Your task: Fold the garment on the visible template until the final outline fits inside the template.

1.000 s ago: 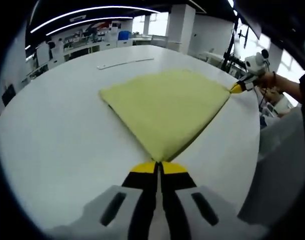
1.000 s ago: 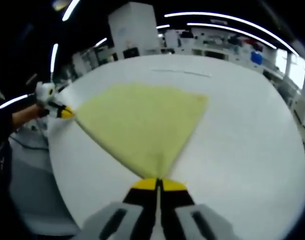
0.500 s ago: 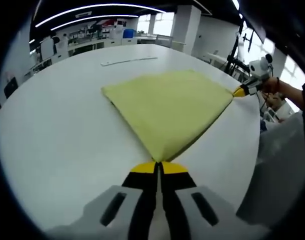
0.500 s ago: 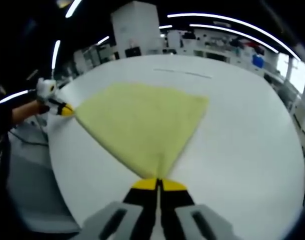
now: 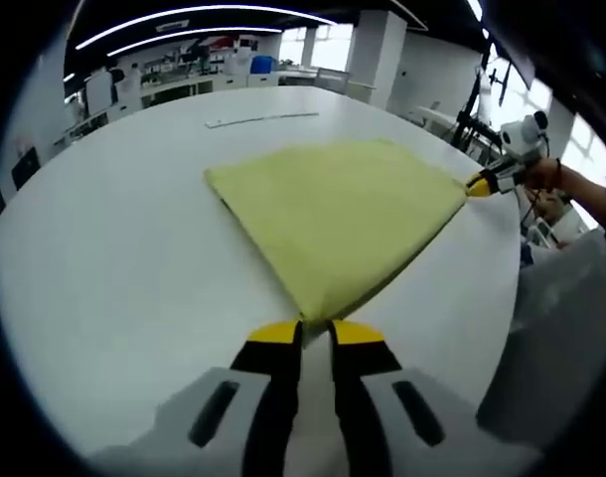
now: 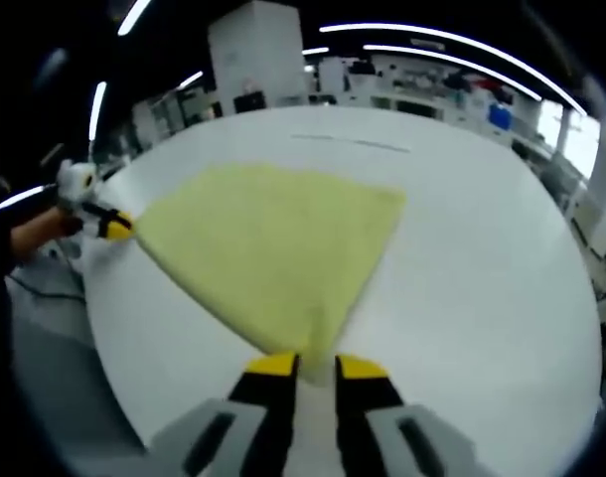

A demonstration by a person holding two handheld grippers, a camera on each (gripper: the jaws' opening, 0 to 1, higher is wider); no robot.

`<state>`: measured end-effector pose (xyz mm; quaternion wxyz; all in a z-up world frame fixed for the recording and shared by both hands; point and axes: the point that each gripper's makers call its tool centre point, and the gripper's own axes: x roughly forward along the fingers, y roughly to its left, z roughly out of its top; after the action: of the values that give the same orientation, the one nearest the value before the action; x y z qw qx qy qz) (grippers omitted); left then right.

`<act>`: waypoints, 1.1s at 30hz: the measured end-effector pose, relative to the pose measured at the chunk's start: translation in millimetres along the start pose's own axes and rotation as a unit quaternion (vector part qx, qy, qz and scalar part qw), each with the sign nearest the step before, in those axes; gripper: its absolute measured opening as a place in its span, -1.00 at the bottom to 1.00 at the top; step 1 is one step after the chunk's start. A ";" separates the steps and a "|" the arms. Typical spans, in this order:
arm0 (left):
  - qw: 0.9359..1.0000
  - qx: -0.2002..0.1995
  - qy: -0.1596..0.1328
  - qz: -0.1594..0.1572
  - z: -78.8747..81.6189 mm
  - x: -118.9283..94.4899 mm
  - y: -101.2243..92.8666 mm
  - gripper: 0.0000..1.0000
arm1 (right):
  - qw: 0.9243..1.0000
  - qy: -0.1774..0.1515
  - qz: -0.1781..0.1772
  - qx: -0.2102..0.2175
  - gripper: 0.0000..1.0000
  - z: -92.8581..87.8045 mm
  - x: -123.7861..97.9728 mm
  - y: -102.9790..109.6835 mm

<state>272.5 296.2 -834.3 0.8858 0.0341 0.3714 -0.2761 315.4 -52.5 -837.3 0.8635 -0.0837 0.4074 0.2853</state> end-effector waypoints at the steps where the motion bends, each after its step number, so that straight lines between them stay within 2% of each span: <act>1: 1.000 -0.006 -0.003 -0.001 2.2 -0.3 -0.9 -0.65 | 1.000 -0.002 -0.001 0.004 -0.59 1.4 -0.2 0.1; 4: 1.000 -0.023 -0.009 0.000 8.9 -4.0 -2.4 -0.49 | 1.000 -0.011 -0.004 0.015 -0.28 8.4 -2.4 3.1; 7: 1.000 -0.018 -0.016 0.007 17.1 -8.5 -4.1 -0.24 | 1.000 -0.018 -0.006 0.018 -0.07 14.4 -3.8 3.7; 14: 0.999 -0.027 -0.033 0.008 34.5 -17.8 -10.9 0.22 | 0.999 -0.041 0.007 0.027 0.30 37.5 -14.8 15.7; 17: 0.999 -0.036 -0.035 0.005 39.4 -21.7 -15.7 0.33 | 0.998 -0.049 0.015 0.042 0.49 47.9 -21.2 22.4; 22: 0.998 -0.044 -0.043 0.006 47.0 -32.9 -21.1 0.48 | 0.997 -0.063 0.022 0.044 0.66 61.6 -29.8 29.3; 29: 0.997 -0.061 -0.040 0.038 45.1 -42.7 -17.4 0.79 | 0.996 -0.081 0.029 0.038 0.98 78.2 -43.4 45.2; 33: 0.997 -0.057 -0.051 0.030 46.7 -43.5 -19.5 0.93 | 0.996 -0.082 0.028 0.030 0.98 79.4 -48.3 51.3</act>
<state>267.5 287.4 -768.3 0.9118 -0.0197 0.3401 -0.2291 314.3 -0.8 -744.6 0.8875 -0.0229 0.3460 0.3035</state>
